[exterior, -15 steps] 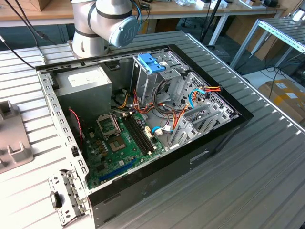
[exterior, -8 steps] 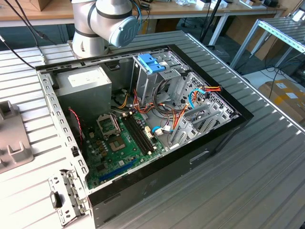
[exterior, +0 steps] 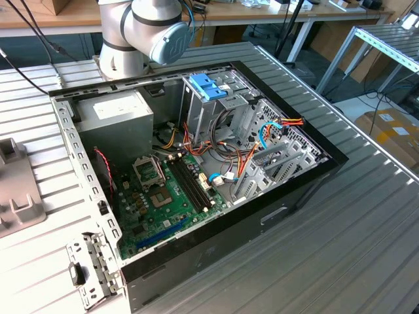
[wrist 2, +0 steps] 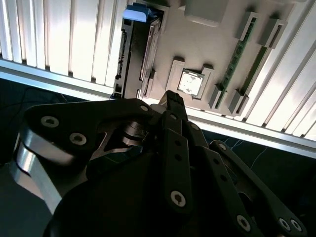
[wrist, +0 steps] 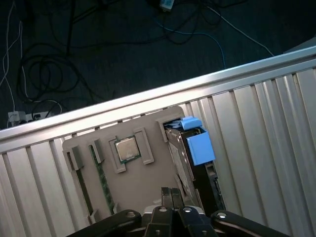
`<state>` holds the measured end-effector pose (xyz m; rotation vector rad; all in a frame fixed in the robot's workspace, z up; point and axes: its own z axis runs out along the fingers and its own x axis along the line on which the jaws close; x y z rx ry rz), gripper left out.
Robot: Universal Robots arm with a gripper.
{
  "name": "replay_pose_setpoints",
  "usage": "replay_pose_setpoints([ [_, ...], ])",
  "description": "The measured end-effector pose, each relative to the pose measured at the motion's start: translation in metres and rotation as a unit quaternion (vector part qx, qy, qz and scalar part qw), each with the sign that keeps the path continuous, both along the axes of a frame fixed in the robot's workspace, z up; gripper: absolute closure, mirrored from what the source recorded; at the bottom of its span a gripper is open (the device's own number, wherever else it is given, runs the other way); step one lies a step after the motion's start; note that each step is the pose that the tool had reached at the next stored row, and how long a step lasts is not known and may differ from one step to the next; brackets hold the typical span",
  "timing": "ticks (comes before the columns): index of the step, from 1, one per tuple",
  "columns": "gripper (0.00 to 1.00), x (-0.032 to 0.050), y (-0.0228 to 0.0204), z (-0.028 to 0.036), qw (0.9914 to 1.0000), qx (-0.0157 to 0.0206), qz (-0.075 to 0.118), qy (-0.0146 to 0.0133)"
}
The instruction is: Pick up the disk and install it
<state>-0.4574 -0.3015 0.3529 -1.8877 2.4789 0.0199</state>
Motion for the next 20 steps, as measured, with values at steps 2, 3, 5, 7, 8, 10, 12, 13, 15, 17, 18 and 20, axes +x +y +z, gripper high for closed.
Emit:
replay_pose_setpoints([
  [2, 0.89, 0.0000, 0.0000, 0.0000, 0.99999, 0.0000, 0.004, 0.0000],
  [3, 0.89, 0.0000, 0.0000, 0.0000, 0.99998, 0.0000, 0.006, 0.0000],
  [5, 0.89, 0.0000, 0.0000, 0.0000, 0.99995, 0.0000, 0.010, 0.0000],
  [7, 0.89, 0.0000, 0.0000, 0.0000, 0.99985, 0.0000, 0.018, 0.0000],
  [8, 0.89, 0.0000, 0.0000, 0.0000, 0.99981, 0.0000, 0.020, 0.0000],
  [10, 0.89, 0.0000, 0.0000, 0.0000, 0.99974, 0.0000, 0.023, 0.0000],
  [12, 0.89, 0.0000, 0.0000, 0.0000, 0.99963, 0.0000, 0.027, 0.0000],
  [13, 0.89, 0.0000, 0.0000, 0.0000, 0.99959, 0.0000, 0.029, 0.0000],
  [15, 0.89, 0.0000, 0.0000, 0.0000, 0.99945, 0.0000, 0.033, 0.0000],
  [17, 0.89, 0.0000, 0.0000, 0.0000, 0.99934, 0.0000, 0.036, 0.0000],
  [18, 0.89, 0.0000, 0.0000, 0.0000, 0.99927, 0.0000, 0.038, 0.0000],
  [20, 0.89, 0.0000, 0.0000, 0.0000, 0.99915, 0.0000, 0.041, 0.0000],
])
